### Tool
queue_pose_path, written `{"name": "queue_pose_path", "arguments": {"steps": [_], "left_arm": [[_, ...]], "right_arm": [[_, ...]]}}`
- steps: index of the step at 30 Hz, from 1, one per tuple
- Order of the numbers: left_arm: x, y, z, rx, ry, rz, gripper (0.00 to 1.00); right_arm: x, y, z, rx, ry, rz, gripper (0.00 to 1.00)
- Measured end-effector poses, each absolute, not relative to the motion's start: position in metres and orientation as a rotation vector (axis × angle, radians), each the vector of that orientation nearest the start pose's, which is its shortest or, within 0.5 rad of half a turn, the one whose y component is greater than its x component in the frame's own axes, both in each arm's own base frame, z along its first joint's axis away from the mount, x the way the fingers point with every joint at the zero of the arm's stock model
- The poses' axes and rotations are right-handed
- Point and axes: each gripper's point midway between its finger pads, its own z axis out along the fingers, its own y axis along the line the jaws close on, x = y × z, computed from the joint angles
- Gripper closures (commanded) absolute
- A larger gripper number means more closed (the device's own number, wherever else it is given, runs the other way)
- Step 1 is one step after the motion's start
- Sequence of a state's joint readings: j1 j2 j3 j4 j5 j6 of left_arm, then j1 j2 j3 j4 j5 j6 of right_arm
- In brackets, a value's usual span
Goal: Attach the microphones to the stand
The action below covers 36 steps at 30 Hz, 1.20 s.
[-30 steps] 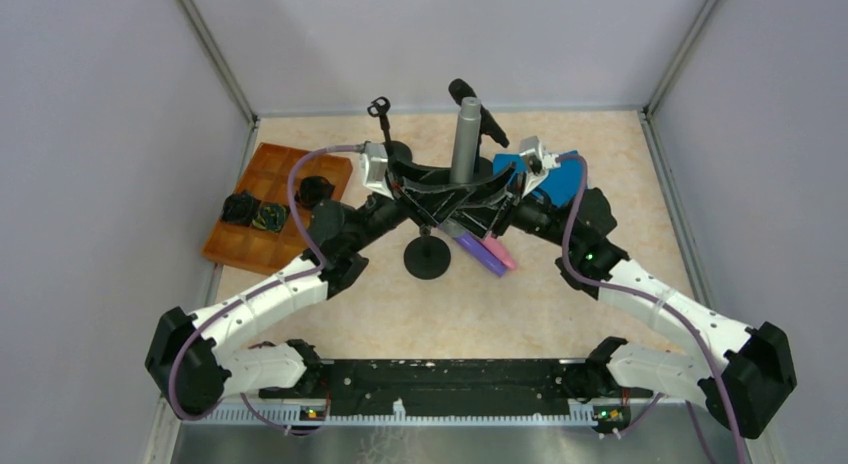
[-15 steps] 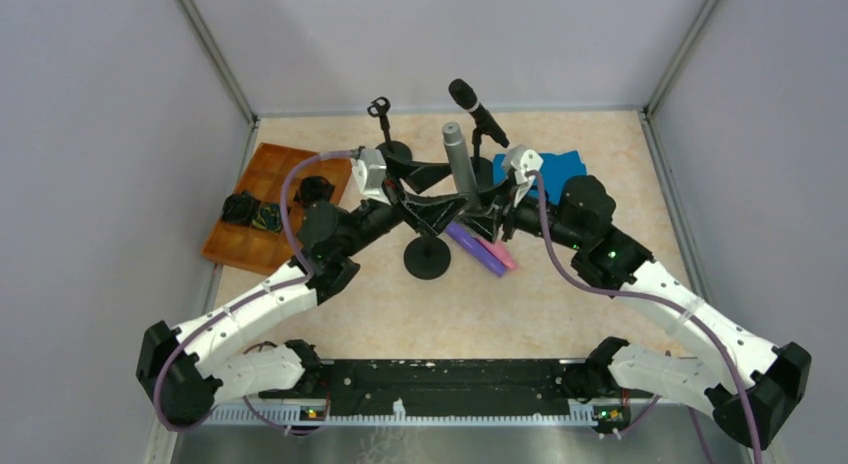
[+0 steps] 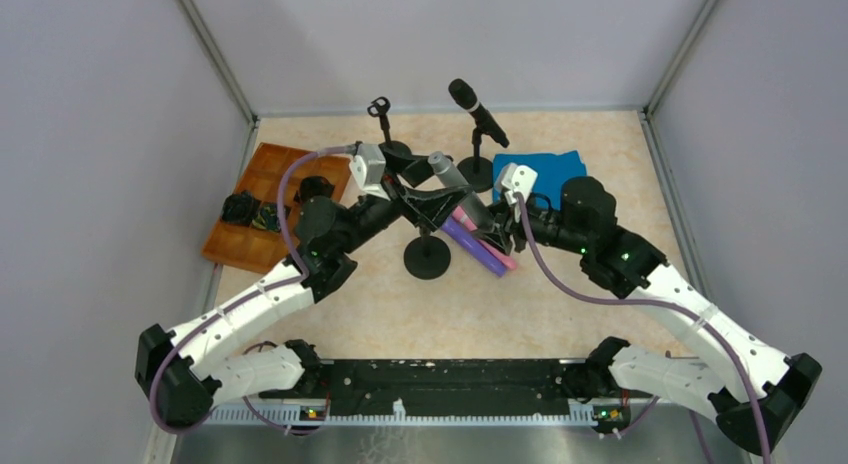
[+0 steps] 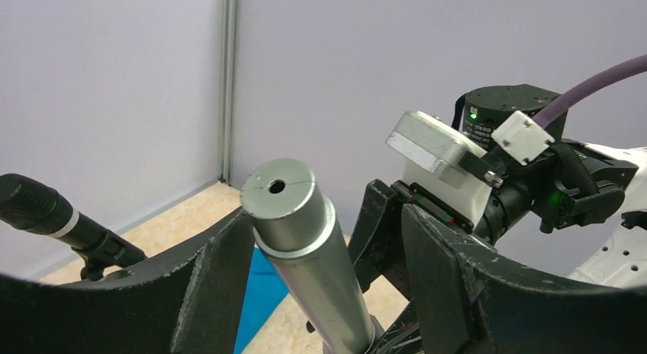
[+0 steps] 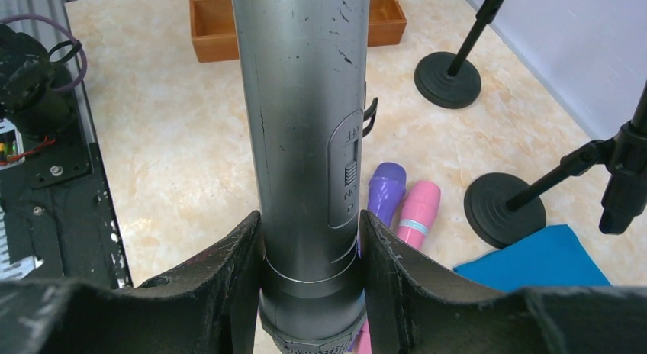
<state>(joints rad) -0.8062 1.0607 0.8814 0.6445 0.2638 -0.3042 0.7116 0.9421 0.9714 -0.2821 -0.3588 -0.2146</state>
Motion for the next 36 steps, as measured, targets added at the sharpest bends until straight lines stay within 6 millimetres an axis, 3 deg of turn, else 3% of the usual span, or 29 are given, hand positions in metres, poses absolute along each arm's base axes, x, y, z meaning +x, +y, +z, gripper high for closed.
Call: {"name": "queue_pose_path", "arguments": {"steps": [9,12,14,16,21,23,30,36], "left_arm": [[0.225,-0.321,0.422,0.545,1.107,-1.139,0.59],[0.22,-0.323,0.424,0.544,1.107,-1.176,0.77],[0.217,-0.325,0.427,0.553,1.097,-1.185,0.89],[0.217,-0.325,0.427,0.551,1.097,-1.185,1.0],[0.217,-0.324,0.428,0.55,1.096,-1.182,1.0],[0.218,-0.324,0.426,0.558,1.095,-1.168,1.0],[0.227,-0.313,0.422,0.507,1.086,-1.103,1.0],[0.226,-0.289,0.422,0.399,0.986,-1.06,1.0]], "right_arm": [[0.206,0.258,0.296,-1.095,1.508,0.706,1.0],[0.207,0.257,0.296,-1.103,1.5,0.695,1.0],[0.207,0.257,0.296,-1.104,1.496,0.697,0.9],[0.207,0.257,0.298,-1.102,1.492,0.694,0.69],[0.209,0.256,0.3,-1.086,1.489,0.682,0.34],[0.209,0.254,0.306,-1.061,1.479,0.682,0.28],[0.203,0.24,0.356,-0.906,1.359,0.685,0.27],[0.208,0.223,0.39,-0.588,1.36,0.771,0.31]]}}
